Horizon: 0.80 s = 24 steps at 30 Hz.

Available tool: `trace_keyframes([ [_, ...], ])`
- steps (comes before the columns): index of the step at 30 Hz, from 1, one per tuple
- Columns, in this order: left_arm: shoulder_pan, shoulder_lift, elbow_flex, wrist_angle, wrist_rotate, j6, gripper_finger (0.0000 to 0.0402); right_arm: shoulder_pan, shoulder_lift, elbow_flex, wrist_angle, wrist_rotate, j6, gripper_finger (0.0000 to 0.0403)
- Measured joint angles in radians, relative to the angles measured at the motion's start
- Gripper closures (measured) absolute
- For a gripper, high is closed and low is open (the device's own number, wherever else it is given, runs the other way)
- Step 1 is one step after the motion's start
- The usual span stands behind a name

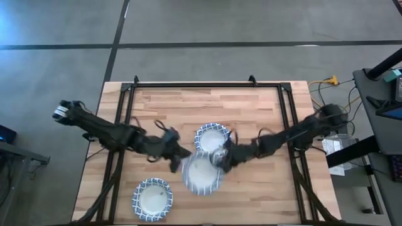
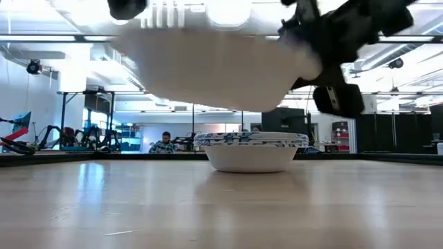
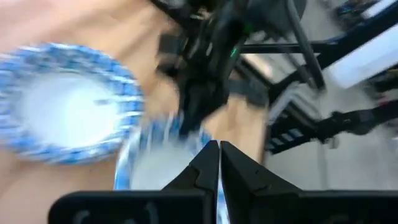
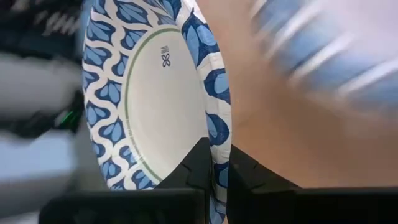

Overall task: Nest bowls inside each other
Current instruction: Stack the white patterned bowl on top of the center white patterned bowl

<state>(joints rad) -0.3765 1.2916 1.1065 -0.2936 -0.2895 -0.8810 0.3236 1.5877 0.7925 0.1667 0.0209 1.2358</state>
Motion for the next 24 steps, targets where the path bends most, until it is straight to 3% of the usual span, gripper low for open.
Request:
trace_keyframes([
  [3,-0.001,-0.094,-0.004,-0.146,-0.031,0.009,0.0402,-0.093,-0.111,0.0,-0.187,0.07,-0.058,0.0386],
  [7,-0.003,-0.179,-0.041,-0.266,-0.044,0.008,0.0402,-0.253,-0.221,0.0,-0.364,0.081,-0.144,0.0386],
  [13,-0.003,-0.243,-0.141,-0.266,-0.052,0.004,0.0402,-0.469,-0.253,-0.001,-0.462,-0.054,-0.247,0.0386],
  [24,-0.003,-0.245,-0.233,-0.241,-0.016,0.001,0.0402,-0.494,-0.136,0.0,-0.449,-0.152,-0.259,0.0386],
])
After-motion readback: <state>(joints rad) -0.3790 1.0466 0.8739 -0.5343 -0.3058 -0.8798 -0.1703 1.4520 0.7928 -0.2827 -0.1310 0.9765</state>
